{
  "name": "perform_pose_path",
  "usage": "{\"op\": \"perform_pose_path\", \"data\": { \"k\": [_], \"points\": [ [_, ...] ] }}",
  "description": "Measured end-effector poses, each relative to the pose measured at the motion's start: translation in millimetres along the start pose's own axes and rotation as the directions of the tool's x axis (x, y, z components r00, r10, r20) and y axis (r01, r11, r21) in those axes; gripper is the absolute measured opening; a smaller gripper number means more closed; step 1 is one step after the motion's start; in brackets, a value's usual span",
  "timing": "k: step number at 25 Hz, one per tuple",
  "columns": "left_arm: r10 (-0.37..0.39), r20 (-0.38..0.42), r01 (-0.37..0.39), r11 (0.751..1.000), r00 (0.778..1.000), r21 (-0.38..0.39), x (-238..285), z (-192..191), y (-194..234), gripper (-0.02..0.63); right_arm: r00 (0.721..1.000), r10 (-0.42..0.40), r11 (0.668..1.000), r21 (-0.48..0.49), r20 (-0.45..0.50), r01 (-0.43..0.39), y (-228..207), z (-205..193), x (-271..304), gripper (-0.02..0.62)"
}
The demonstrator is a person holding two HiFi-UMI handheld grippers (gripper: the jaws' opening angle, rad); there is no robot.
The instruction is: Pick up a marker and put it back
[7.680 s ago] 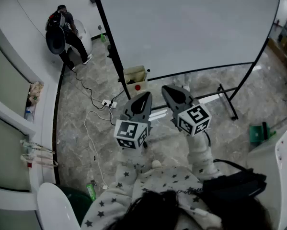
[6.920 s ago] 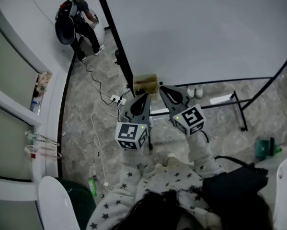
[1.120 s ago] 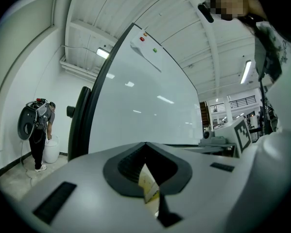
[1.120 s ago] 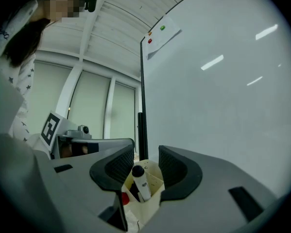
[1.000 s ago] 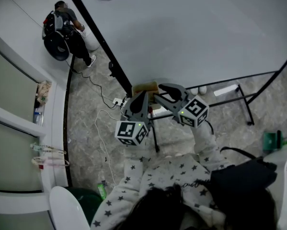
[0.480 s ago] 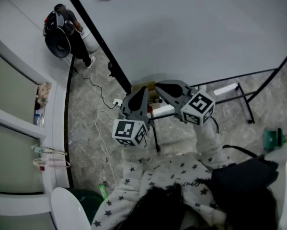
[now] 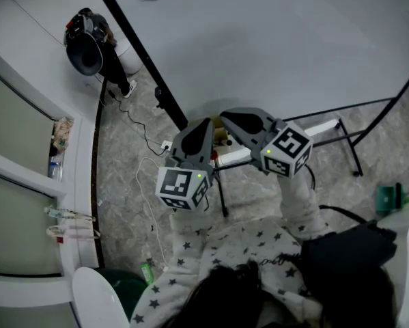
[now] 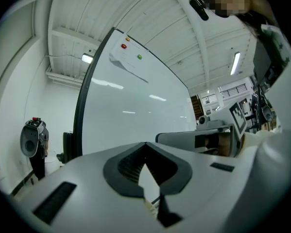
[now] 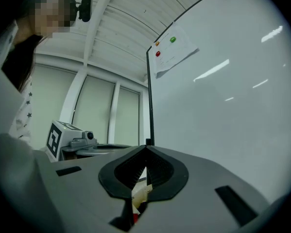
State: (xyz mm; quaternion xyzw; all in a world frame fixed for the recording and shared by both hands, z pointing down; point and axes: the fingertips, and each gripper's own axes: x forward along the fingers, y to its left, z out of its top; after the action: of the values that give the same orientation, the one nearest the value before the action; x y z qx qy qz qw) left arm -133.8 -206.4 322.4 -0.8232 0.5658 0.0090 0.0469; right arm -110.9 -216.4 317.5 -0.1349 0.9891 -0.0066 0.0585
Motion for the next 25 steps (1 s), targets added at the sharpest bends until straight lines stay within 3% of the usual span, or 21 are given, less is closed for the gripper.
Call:
{"op": "perform_pose_path", "data": {
  "k": [25],
  "points": [
    [-0.026,-0.004,0.026,1.0,1.0,0.012,7,-6,-5,0.0,1.0,-0.013,1.0,0.006,-0.027,0.013,-11,-20,2,0.006]
  ]
}}
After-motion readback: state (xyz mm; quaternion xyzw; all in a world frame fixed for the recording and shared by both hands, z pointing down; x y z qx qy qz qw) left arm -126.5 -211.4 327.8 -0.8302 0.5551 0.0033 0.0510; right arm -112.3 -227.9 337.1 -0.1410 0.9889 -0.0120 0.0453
